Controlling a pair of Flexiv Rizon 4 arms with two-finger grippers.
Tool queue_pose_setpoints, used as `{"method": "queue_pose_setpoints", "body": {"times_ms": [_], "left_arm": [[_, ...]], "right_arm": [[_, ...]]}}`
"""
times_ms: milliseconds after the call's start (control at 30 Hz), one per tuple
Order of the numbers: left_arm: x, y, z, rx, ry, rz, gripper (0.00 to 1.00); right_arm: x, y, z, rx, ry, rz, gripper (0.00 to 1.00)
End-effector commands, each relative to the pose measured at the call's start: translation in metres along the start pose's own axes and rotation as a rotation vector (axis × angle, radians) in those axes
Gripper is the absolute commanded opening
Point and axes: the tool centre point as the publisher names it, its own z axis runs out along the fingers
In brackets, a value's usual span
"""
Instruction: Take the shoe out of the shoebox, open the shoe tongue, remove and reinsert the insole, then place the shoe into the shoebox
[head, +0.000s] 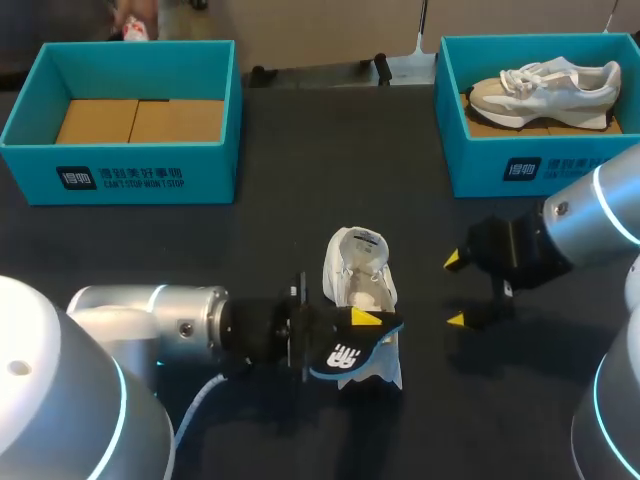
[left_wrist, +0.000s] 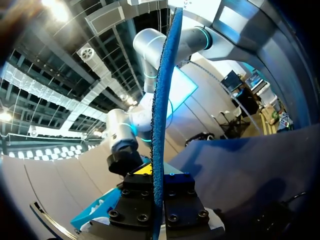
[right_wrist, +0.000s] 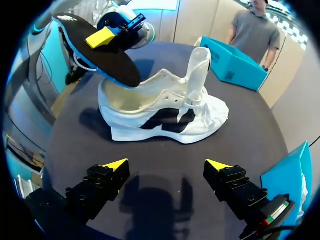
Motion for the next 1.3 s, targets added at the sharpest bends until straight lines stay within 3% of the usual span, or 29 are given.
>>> {"method": "queue_pose_setpoints", "body": {"times_ms": [33, 567, 1000, 1300], "left_arm": [[0.002, 0.007, 0.008, -0.008, 0.004, -0.003, 0.00], [0.013, 0.018, 0.012, -0.025, 0.024, -0.006, 0.00], [0.016, 0.023, 0.010, -0.058, 0.028, -0.010, 0.00], [0.015, 0.024, 0.010, -0.066, 0.035, -0.003, 0.00]], "right_arm": [[-0.001, -0.001, 0.006, 0.000, -0.008, 0.000, 1.00], [0.000, -0.003, 0.015, -0.023, -0.006, -0.020, 1.00], [0.019, 0.022, 0.016, 0.070, -0.015, -0.154, 1.00], [0.028, 0.034, 0.024, 0.075, -0.031, -0.155, 1.00]]}}
